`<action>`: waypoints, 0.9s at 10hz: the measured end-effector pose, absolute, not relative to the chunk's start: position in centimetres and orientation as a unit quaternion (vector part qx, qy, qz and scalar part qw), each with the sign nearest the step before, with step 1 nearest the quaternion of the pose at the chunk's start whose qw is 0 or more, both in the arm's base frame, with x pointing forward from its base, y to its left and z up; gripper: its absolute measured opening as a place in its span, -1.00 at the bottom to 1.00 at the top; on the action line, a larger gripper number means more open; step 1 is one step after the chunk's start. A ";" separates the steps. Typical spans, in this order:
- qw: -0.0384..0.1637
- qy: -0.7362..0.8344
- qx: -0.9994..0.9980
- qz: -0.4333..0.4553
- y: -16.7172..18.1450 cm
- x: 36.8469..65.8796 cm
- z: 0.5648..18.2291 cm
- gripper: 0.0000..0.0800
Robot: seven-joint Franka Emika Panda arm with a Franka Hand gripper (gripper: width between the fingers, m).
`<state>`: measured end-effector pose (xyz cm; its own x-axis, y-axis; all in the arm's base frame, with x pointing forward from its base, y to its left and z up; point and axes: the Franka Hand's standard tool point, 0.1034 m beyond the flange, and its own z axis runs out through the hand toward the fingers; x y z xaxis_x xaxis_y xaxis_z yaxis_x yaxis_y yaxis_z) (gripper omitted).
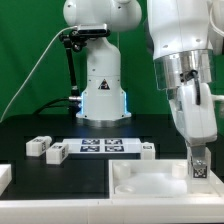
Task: Assemble one leg
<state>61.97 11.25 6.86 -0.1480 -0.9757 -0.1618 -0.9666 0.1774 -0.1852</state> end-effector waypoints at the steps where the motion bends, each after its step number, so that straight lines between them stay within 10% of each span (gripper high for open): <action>1: 0.122 0.755 -0.644 -0.019 11.3 62.0 6.8 -0.07; 3: 0.117 0.716 -0.688 -0.020 11.5 61.8 6.8 0.52; 9: 0.082 0.410 -0.907 -0.043 12.1 61.8 6.8 0.62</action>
Offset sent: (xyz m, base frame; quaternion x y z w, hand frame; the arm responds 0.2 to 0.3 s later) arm -0.0009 0.0111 0.0024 -0.0640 -0.0039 -0.1715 0.9831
